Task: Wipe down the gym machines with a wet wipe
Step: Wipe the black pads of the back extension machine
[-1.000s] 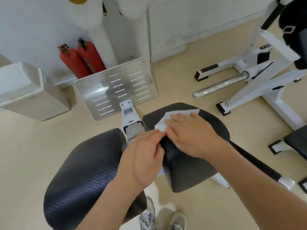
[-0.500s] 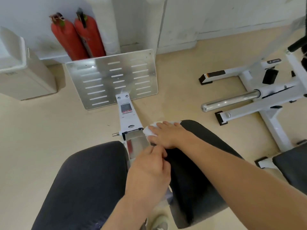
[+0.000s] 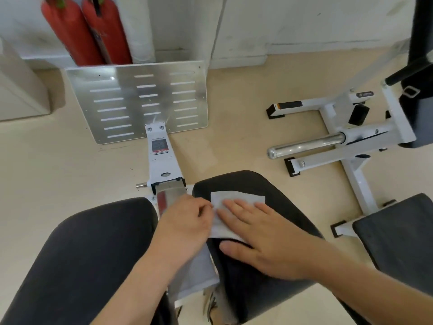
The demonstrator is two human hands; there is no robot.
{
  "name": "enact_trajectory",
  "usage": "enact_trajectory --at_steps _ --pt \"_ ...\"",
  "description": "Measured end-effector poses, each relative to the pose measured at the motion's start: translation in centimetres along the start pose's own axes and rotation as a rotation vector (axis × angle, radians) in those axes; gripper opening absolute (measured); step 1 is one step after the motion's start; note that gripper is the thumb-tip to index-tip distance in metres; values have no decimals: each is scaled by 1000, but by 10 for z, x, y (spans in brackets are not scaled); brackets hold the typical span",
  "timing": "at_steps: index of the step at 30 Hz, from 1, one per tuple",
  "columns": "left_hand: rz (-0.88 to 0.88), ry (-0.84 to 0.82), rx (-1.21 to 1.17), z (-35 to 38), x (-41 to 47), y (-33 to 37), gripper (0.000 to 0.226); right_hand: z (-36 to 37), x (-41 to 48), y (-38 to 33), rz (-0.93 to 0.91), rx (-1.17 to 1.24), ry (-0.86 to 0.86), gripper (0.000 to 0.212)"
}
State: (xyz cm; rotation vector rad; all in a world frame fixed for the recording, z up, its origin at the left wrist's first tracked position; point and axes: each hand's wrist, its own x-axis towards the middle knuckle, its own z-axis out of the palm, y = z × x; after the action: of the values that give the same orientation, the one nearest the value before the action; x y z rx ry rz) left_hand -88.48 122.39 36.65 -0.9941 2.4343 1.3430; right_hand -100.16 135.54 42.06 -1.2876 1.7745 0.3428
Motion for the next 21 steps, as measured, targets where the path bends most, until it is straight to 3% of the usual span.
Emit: enact_trajectory --at_steps 5,10,12,15,17,21 --pt "-27 48 -4 4 -13 11 29 -16 75 63 192 61 20 75" --pt "10 66 68 25 -10 34 34 13 -13 65 115 139 100 76" --pt "70 21 82 37 -7 56 32 22 -41 63 59 423 213 62" --pt "107 -34 82 52 -10 86 44 20 -48 70 107 1075 470 32" --pt "100 -18 -144 61 -14 100 45 21 -49 74 103 1227 546 33" --pt "8 106 -712 72 -21 124 15 36 -57 79 113 1496 723 29"
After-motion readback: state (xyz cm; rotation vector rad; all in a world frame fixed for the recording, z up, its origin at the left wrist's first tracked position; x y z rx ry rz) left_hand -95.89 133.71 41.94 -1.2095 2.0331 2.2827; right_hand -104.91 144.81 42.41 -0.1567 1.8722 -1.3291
